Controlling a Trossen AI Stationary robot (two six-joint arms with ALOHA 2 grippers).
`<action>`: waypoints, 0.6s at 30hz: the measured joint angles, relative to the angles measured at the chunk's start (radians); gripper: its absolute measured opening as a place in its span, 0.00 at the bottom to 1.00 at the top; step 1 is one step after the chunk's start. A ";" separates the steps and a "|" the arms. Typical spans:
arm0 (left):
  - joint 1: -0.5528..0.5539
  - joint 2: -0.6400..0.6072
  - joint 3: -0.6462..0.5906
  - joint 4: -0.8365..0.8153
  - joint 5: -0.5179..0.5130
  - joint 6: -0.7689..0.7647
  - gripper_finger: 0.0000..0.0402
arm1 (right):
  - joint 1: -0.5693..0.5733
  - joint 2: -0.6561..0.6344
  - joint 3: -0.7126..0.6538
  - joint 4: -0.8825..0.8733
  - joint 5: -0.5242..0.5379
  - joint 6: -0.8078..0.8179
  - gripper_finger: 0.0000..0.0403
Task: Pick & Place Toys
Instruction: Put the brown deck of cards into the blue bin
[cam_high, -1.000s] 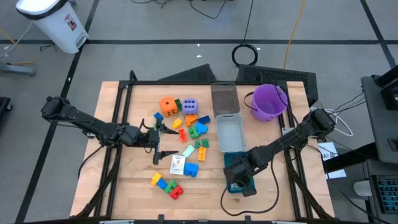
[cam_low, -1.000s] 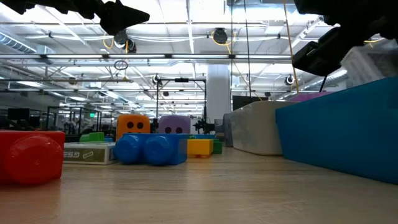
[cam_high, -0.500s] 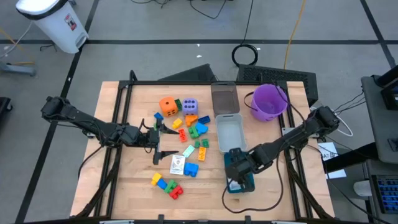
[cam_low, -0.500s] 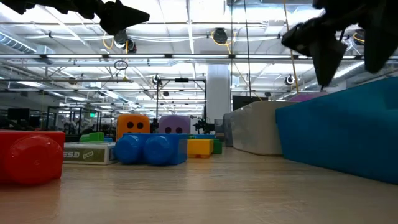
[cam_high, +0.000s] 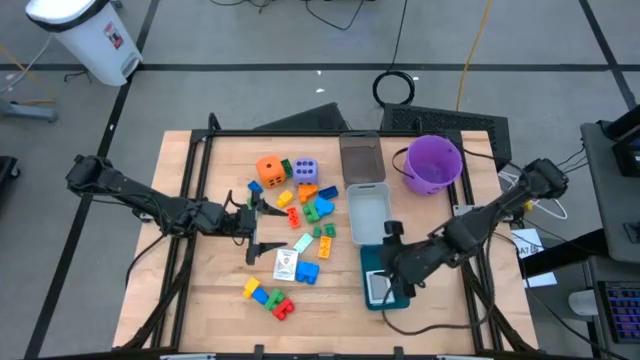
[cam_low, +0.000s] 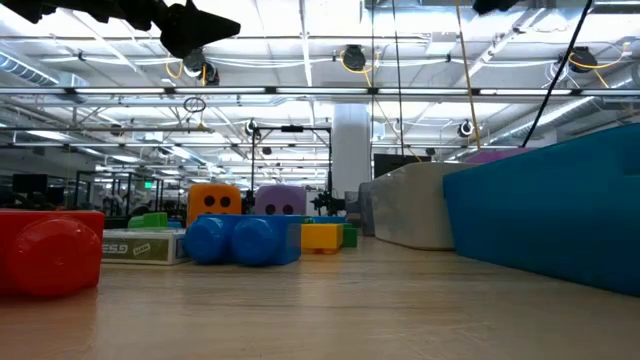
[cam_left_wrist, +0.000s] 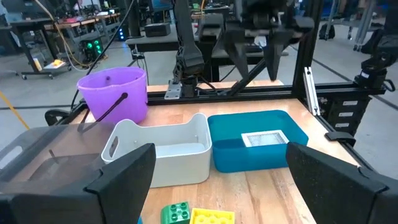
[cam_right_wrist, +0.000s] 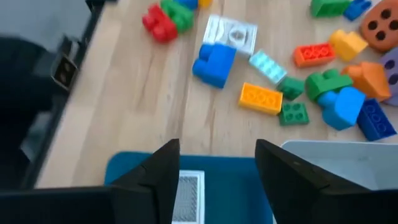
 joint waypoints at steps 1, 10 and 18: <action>0.000 0.000 0.000 0.000 0.000 -0.004 0.91 | 0.000 -0.010 0.000 0.006 0.002 0.005 0.45; 0.000 0.000 0.000 0.000 0.000 -0.020 0.92 | 0.020 -0.105 -0.252 0.377 0.103 -0.111 0.40; 0.000 0.003 0.000 0.004 0.000 -0.023 0.91 | 0.019 -0.244 -0.514 0.798 0.104 -0.173 0.36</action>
